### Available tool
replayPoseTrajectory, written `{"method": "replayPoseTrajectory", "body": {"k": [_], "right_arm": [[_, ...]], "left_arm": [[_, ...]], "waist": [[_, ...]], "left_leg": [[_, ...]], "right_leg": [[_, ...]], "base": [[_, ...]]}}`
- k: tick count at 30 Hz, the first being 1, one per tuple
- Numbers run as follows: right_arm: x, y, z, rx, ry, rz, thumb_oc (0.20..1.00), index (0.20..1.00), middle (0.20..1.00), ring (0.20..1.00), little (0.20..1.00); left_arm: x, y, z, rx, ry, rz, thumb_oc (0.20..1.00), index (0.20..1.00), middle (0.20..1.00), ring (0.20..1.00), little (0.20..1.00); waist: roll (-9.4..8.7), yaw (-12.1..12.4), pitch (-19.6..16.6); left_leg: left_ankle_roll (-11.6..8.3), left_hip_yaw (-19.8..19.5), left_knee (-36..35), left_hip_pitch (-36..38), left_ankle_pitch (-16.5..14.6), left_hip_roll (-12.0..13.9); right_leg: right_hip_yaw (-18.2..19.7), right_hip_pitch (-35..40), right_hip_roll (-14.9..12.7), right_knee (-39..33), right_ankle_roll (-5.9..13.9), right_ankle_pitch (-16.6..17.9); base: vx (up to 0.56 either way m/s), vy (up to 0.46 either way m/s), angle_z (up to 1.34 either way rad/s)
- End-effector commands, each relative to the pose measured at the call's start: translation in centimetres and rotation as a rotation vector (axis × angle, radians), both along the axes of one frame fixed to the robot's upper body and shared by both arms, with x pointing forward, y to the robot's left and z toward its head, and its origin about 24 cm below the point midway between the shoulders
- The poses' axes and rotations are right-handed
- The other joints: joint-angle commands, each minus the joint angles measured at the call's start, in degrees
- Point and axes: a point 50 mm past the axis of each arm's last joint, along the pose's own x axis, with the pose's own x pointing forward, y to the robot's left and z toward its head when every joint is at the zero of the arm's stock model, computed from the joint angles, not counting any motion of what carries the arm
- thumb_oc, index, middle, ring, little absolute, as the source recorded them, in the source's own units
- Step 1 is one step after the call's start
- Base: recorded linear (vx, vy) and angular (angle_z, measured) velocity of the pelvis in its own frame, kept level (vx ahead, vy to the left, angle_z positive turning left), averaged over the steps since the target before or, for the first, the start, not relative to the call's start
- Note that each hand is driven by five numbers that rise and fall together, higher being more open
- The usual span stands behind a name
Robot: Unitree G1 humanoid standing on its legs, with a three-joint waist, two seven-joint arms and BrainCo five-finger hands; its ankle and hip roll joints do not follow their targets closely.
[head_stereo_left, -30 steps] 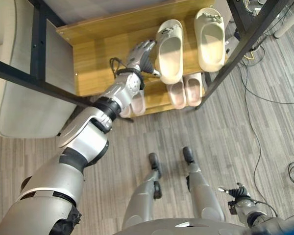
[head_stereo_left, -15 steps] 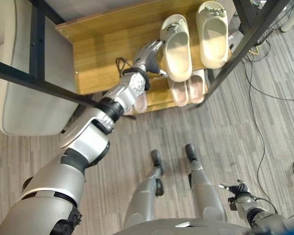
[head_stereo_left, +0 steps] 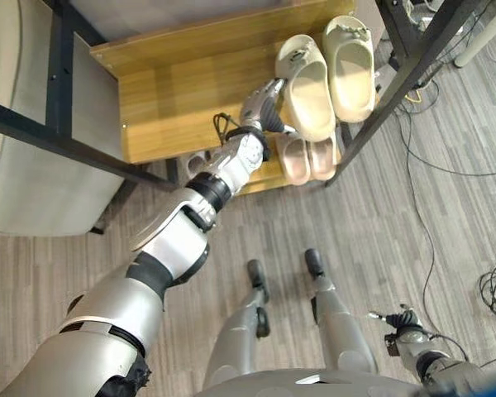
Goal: Arrange the slippers neatly on the shoe rack.
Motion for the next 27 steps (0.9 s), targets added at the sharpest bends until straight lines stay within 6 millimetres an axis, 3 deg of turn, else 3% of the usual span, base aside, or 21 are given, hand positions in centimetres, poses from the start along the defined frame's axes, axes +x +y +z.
{"method": "replayPoseTrajectory", "body": {"k": [1, 6, 13, 21, 27], "right_arm": [[-1.1, -3.1, 0.7, -0.108, 0.036, -0.002, 1.000, 1.000, 1.000, 1.000, 1.000], [-1.5, -3.0, 0.6, -0.106, 0.043, -0.002, 1.000, 1.000, 1.000, 1.000, 1.000], [-1.6, -3.1, 0.5, -0.088, 0.038, -0.027, 1.000, 1.000, 1.000, 1.000, 1.000], [-0.8, -2.3, 0.5, -0.041, 0.007, -0.069, 1.000, 1.000, 1.000, 1.000, 1.000], [-1.3, -1.0, -0.1, 0.011, 0.005, -0.103, 1.000, 1.000, 1.000, 1.000, 1.000]], "left_arm": [[0.6, -0.5, 2.9, -0.037, -0.078, 0.046, 1.000, 1.000, 1.000, 1.000, 1.000], [1.0, 0.9, 4.0, -0.054, -0.121, 0.105, 1.000, 1.000, 1.000, 1.000, 1.000], [1.0, 2.8, 4.1, -0.025, -0.138, 0.119, 1.000, 1.000, 1.000, 1.000, 1.000], [-0.7, 3.2, 3.9, -0.098, -0.152, -0.024, 1.000, 1.000, 1.000, 1.000, 1.000], [-3.8, 5.0, 4.5, -0.115, -0.323, -0.094, 1.000, 1.000, 1.000, 1.000, 1.000]], "waist": [[3.41, -1.21, 0.06], [3.26, -1.14, -0.17], [3.34, -0.27, -0.24], [3.87, 1.71, 0.76], [3.92, 3.13, 1.83]], "left_leg": [[-2.11, -3.40, 5.77, -5.19, -4.47, 0.68], [-2.15, -3.57, 6.00, -5.24, -4.45, 0.77], [-2.22, -4.15, 6.48, -5.12, -4.54, 0.88], [-2.17, -4.70, 6.77, -4.95, -4.43, 0.62], [-2.09, -4.98, 7.65, -5.16, -4.78, 0.55]], "right_leg": [[-4.66, -4.79, -1.22, 3.25, 1.46, -1.98], [-4.84, -4.77, -1.18, 3.28, 1.45, -1.97], [-5.35, -4.38, -1.11, 4.07, 1.29, -2.48], [-6.03, -4.11, -1.27, 4.89, 1.11, -2.95], [-6.17, -4.40, -1.32, 5.95, 0.81, -3.35]], "base": [[0.00, 0.000, 0.00], [0.00, 0.000, 0.00], [0.00, 0.000, 0.00], [0.00, -0.004, 0.04], [-0.02, -0.010, 0.07]]}}
